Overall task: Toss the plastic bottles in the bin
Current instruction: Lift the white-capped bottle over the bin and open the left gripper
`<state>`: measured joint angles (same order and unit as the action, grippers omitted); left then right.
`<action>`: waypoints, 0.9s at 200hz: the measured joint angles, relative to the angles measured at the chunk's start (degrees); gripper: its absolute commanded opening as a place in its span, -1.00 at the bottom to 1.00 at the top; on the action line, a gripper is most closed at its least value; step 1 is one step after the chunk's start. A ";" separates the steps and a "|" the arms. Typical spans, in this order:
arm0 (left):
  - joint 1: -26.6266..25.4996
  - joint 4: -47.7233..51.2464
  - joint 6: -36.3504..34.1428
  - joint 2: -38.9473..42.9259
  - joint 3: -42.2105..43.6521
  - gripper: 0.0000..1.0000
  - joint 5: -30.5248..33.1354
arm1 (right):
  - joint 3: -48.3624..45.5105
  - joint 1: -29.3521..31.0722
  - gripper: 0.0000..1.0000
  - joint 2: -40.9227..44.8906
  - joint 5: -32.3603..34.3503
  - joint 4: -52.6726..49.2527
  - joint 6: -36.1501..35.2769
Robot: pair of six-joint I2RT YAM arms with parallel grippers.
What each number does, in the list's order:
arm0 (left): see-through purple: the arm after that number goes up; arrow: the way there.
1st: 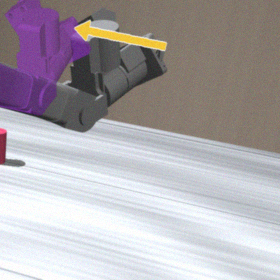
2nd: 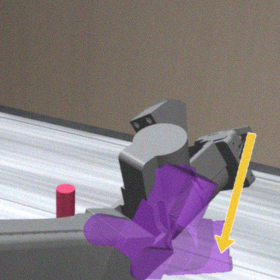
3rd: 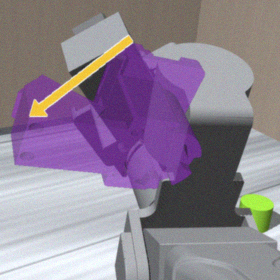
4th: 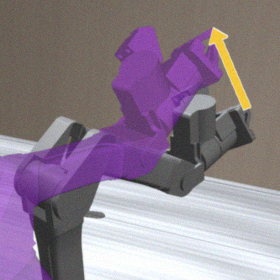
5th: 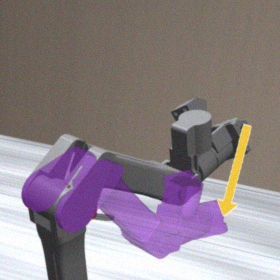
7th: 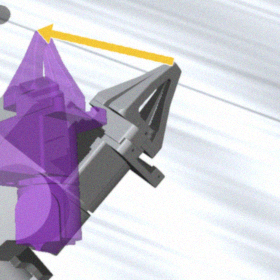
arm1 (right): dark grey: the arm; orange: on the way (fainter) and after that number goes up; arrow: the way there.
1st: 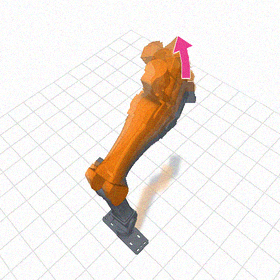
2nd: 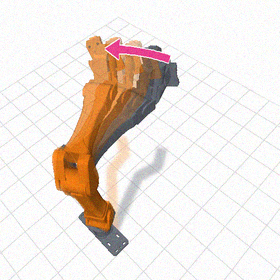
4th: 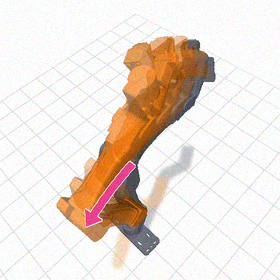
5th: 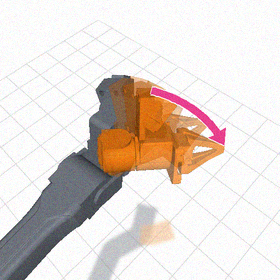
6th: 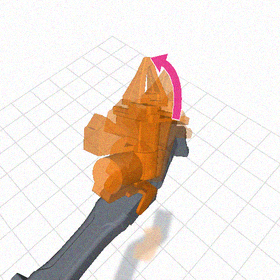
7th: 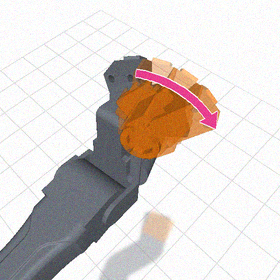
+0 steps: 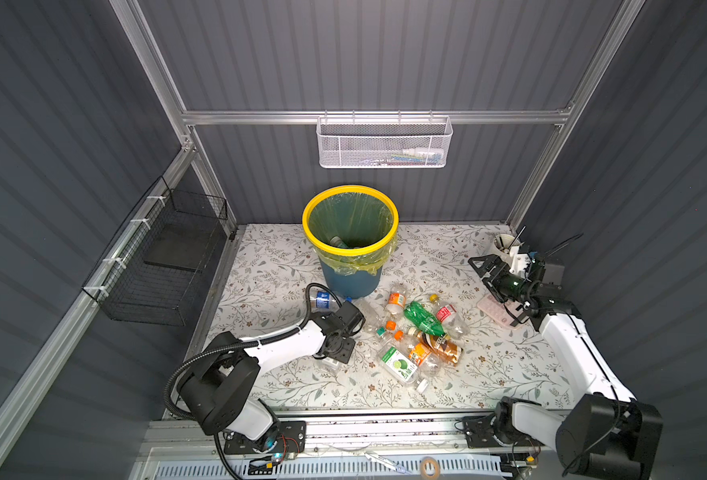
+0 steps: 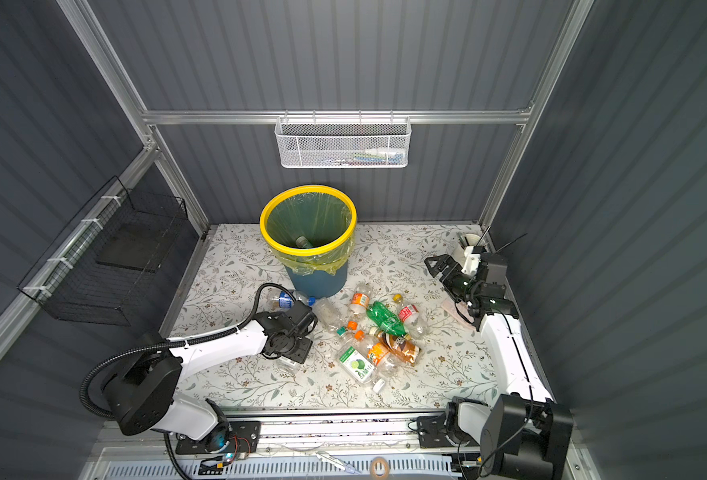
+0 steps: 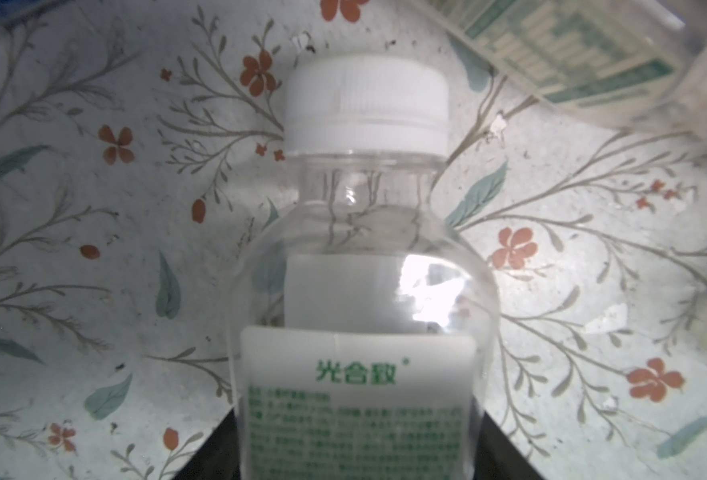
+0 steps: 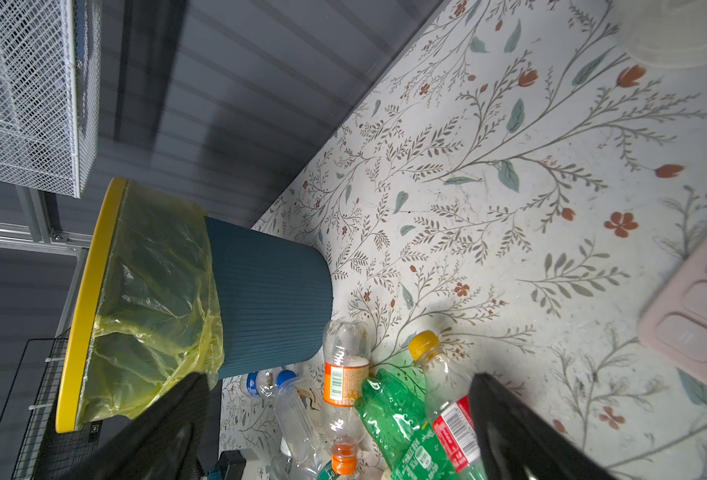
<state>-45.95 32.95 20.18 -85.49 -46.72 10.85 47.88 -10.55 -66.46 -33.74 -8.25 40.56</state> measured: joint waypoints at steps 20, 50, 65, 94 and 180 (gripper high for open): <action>0.00 0.46 1.44 3.76 1.55 0.05 0.04 | -0.66 -0.57 0.98 0.00 -0.37 0.55 -0.04; 0.00 0.68 3.37 15.52 2.93 0.01 1.20 | -2.32 -1.88 0.98 0.00 -0.50 1.16 0.20; 0.00 0.11 4.39 23.54 3.78 0.01 2.73 | -3.48 -2.64 0.98 -0.07 -1.03 2.25 1.29; -0.02 -0.09 7.13 39.67 5.70 0.00 8.61 | -4.50 -3.43 0.98 -0.74 -2.16 4.17 3.41; 0.28 -0.74 2.32 37.66 -17.57 0.09 29.83 | -4.52 -3.58 0.98 -0.66 -3.54 6.62 5.49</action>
<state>-45.67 32.21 22.50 -47.83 -64.29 40.69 43.35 -14.13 -67.11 -37.28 -1.63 46.04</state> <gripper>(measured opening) 0.639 0.991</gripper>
